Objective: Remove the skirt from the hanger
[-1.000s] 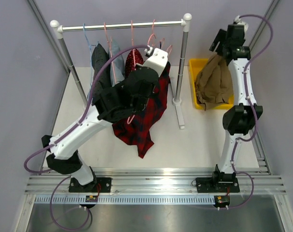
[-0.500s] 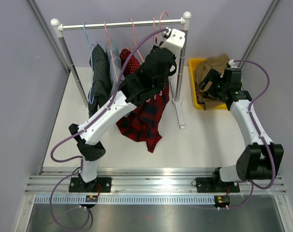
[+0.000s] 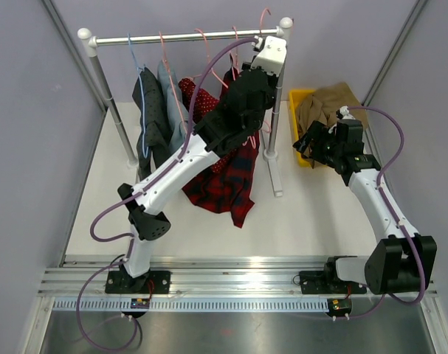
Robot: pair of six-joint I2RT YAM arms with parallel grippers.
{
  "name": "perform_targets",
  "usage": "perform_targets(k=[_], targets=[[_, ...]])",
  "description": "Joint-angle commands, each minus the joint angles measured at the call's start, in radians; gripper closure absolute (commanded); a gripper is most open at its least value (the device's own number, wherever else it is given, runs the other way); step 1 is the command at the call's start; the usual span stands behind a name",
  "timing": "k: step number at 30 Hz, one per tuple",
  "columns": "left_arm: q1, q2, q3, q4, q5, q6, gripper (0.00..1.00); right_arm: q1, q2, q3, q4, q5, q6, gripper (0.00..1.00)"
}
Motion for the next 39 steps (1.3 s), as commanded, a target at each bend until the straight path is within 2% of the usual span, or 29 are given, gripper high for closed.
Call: perform_targets(k=[1, 3, 6, 7, 9, 10, 12, 13, 14, 15, 16, 18, 19, 21, 23, 26, 28, 30, 31, 32, 33, 34, 36, 39], targets=[[-0.057, -0.076, -0.008, 0.055, -0.002, -0.049, 1.0, 0.014, -0.042, 0.002, 0.028, -0.028, 0.004, 0.02], [-0.126, -0.119, -0.073, 0.02, -0.126, -0.004, 1.0, 0.014, -0.042, 0.004, 0.022, -0.018, -0.002, 0.03], [-0.229, -0.116, -0.001, -0.147, -0.297, -0.006, 1.0, 0.014, -0.043, 0.005, 0.022, -0.018, 0.003, 0.03], [-0.261, -0.115, 0.01, -0.168, -0.394, 0.007, 1.0, 0.014, -0.043, 0.008, 0.017, -0.02, 0.006, 0.03], [-0.365, -0.11, 0.006, -0.158, -0.513, 0.105, 1.0, 0.015, -0.045, 0.021, -0.001, -0.02, 0.01, 0.03], [-0.395, -0.107, -0.011, -0.126, -0.626, 0.223, 1.0, 0.015, -0.052, 0.024, -0.007, -0.015, 0.009, 0.04], [-0.463, -0.094, -0.088, 0.14, -0.738, 0.415, 1.0, 0.015, -0.062, 0.027, -0.021, -0.008, 0.01, 0.04], [-0.478, -0.084, -0.12, 0.313, -0.784, 0.559, 1.0, 0.015, -0.069, 0.027, -0.022, -0.006, 0.013, 0.04], [-0.487, -0.033, -0.139, 0.729, -0.838, 0.923, 1.0, 0.015, -0.072, 0.03, -0.035, -0.008, 0.022, 0.04], [-0.487, 0.013, -0.113, 0.876, -0.858, 1.085, 1.0, 0.015, -0.077, 0.033, -0.039, -0.011, 0.026, 0.04], [-0.479, 0.076, 0.06, 0.949, -0.896, 1.255, 1.0, 0.015, -0.088, 0.036, -0.047, -0.011, 0.032, 0.04], [-0.443, 0.209, 0.229, 0.976, -0.924, 1.326, 1.0, 0.015, -0.106, 0.036, -0.064, -0.018, 0.044, 0.04], [-0.427, 0.215, 0.243, 0.999, -0.943, 1.355, 1.0, 0.017, -0.129, 0.035, -0.07, -0.018, 0.046, 0.04], [-0.38, 0.13, 0.109, 1.084, -0.955, 1.357, 1.0, 0.017, -0.157, 0.022, -0.084, -0.015, 0.043, 0.04], [-0.349, 0.062, -0.07, 1.141, -0.955, 1.315, 1.0, 0.017, -0.183, 0.01, -0.099, -0.008, 0.033, 0.04], [-0.32, 0.031, -0.073, 1.137, -0.912, 1.324, 1.0, 0.017, -0.191, 0.007, -0.114, -0.011, 0.024, 0.04], [-0.318, 0.048, -0.012, 1.038, -0.877, 1.239, 1.0, 0.017, -0.187, 0.007, -0.116, -0.015, 0.021, 0.04], [-0.333, 0.037, 0.022, 0.767, -0.837, 1.101, 1.0, 0.017, -0.184, 0.007, -0.111, -0.018, 0.021, 0.05], [-0.341, 0.011, 0.041, 0.564, -0.749, 0.747, 1.0, 0.016, -0.18, 0.008, -0.108, -0.02, 0.021, 0.05], [-0.352, -0.003, 0.074, 0.042, -0.663, 0.524, 1.0, 0.017, -0.177, 0.011, -0.107, -0.02, 0.021, 0.05], [-0.346, -0.015, 0.141, -0.156, -0.568, 0.328, 1.0, 0.017, -0.171, 0.012, -0.105, -0.021, 0.019, 0.05], [-0.325, -0.035, 0.128, -0.293, -0.459, 0.054, 1.0, 0.019, -0.171, 0.013, -0.105, -0.02, 0.018, 0.05], [-0.244, -0.133, -0.059, -0.353, -0.345, -0.066, 1.0, 0.019, -0.168, 0.012, -0.105, -0.011, 0.01, 0.05], [-0.116, -0.19, -0.148, -0.374, -0.165, -0.243, 1.0, 0.019, -0.168, 0.001, -0.101, -0.003, 0.004, 0.05]])
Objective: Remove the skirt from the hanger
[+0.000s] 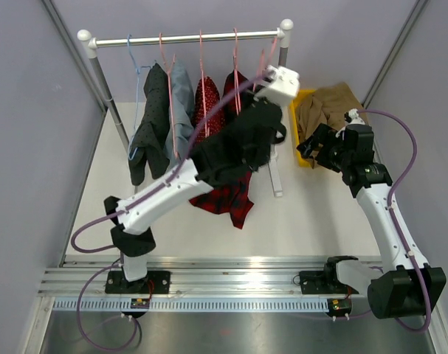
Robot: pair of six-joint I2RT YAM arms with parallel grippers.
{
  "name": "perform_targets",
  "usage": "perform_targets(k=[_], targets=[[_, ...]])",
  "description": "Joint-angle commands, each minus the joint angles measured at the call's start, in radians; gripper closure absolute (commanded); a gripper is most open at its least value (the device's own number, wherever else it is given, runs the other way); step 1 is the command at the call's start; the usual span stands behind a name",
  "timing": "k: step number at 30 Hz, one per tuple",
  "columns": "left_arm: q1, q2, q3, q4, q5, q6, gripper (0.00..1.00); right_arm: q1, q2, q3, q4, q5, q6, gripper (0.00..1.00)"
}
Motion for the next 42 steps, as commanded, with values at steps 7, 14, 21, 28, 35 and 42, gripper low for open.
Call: perform_targets(k=[7, 14, 21, 28, 35, 42], targets=[[0.251, 0.088, 0.212, -0.264, 0.451, -0.427, 1.0, 0.011, 0.009, -0.023, 0.015, 0.023, -0.031, 0.06], [0.327, 0.094, 0.176, -0.122, 0.591, -0.535, 1.0, 0.012, 0.009, -0.054, 0.029, 0.031, -0.045, 0.06], [0.353, 0.166, 0.237, -0.017, 0.617, -0.53, 1.0, 0.012, 0.009, -0.079, 0.047, 0.026, -0.048, 0.07], [0.383, 0.22, 0.232, 0.02, 0.681, -0.602, 1.0, 0.012, 0.017, -0.083, 0.062, 0.02, -0.048, 0.07], [0.367, 0.159, 0.128, -0.018, 0.734, -0.662, 0.85, 0.012, 0.008, -0.083, 0.05, 0.026, -0.046, 0.07], [0.309, -0.03, 0.047, -0.108, 0.675, -0.621, 0.01, 0.012, -0.017, -0.091, 0.032, 0.028, -0.03, 0.07]])
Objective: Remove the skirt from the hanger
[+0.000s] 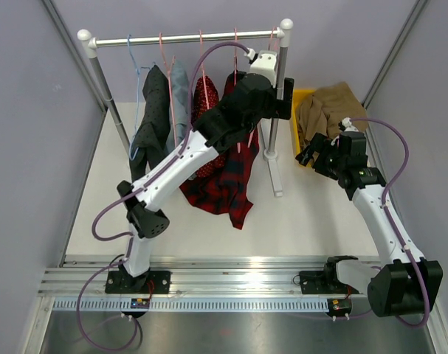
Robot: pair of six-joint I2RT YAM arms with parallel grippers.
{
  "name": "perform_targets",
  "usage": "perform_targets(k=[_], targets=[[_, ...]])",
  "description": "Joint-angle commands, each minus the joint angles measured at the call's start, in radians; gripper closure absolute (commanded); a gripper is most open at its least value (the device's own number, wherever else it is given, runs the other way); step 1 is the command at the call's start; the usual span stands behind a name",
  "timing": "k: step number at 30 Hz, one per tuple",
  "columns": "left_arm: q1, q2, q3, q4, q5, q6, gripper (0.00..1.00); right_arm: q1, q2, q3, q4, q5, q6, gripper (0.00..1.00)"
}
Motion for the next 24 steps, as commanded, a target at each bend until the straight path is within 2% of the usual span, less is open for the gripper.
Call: perform_targets(k=[1, 5, 12, 17, 24], targets=[[-0.023, -0.182, -0.005, -0.029, -0.032, 0.011, 0.01, 0.008, -0.037, -0.002, 0.005, 0.006, 0.004, 0.07], [-0.023, -0.286, -0.09, -0.055, -0.056, 0.046, 0.01, 0.008, -0.058, -0.011, 0.001, 0.006, 0.011, 0.07], [-0.021, -0.354, -0.176, -0.106, -0.138, 0.043, 0.01, 0.008, -0.098, -0.036, -0.021, 0.012, 0.013, 0.07], [0.016, -0.296, -0.148, -0.118, -0.142, 0.049, 0.02, 0.008, -0.115, -0.039, -0.042, 0.02, 0.005, 0.07], [0.074, -0.184, -0.072, -0.128, -0.158, 0.031, 0.1, 0.008, -0.123, -0.056, -0.044, 0.021, -0.004, 0.07]])
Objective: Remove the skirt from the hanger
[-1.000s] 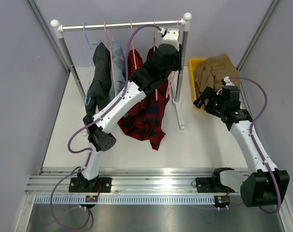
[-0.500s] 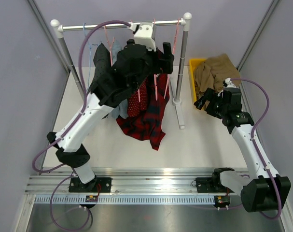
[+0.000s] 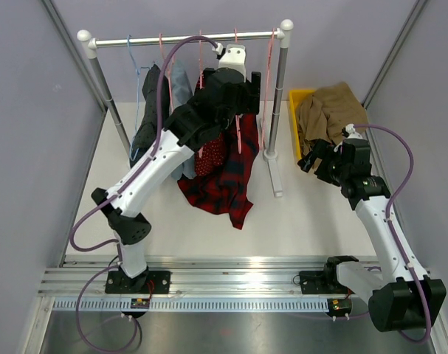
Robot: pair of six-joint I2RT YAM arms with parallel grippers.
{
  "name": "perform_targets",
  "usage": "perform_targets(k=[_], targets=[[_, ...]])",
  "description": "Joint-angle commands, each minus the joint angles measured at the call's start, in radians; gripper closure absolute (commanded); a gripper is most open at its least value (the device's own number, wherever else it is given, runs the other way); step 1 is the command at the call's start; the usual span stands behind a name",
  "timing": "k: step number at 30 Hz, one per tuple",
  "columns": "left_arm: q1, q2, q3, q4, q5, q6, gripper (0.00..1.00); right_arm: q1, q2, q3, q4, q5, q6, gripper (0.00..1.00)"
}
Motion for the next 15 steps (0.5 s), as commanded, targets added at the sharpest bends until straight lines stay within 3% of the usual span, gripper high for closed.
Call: perform_targets(k=[1, 4, 7, 8, 10, 15], targets=[[0.031, 0.033, 0.056, 0.011, -0.032, -0.003, 0.19, 0.008, -0.019, -0.015, 0.009, 0.012, -0.01, 0.07], [0.049, 0.064, 0.071, 0.013, -0.032, -0.009, 0.31, 0.009, -0.012, -0.026, 0.015, 0.013, -0.014, 0.07], [0.061, 0.069, 0.066, 0.026, -0.02, -0.018, 0.54, 0.006, -0.002, -0.026, 0.021, 0.012, -0.017, 0.07], [0.061, 0.069, 0.066, 0.031, -0.02, -0.018, 0.77, 0.007, 0.001, -0.026, 0.023, 0.012, -0.015, 0.07], [0.06, 0.064, 0.077, 0.025, -0.024, -0.018, 1.0, 0.008, 0.002, -0.023, 0.026, 0.01, -0.015, 0.07], [0.06, 0.004, 0.115, 0.016, 0.013, -0.009, 1.0, 0.008, -0.013, 0.04, 0.006, -0.03, -0.021, 0.07]])
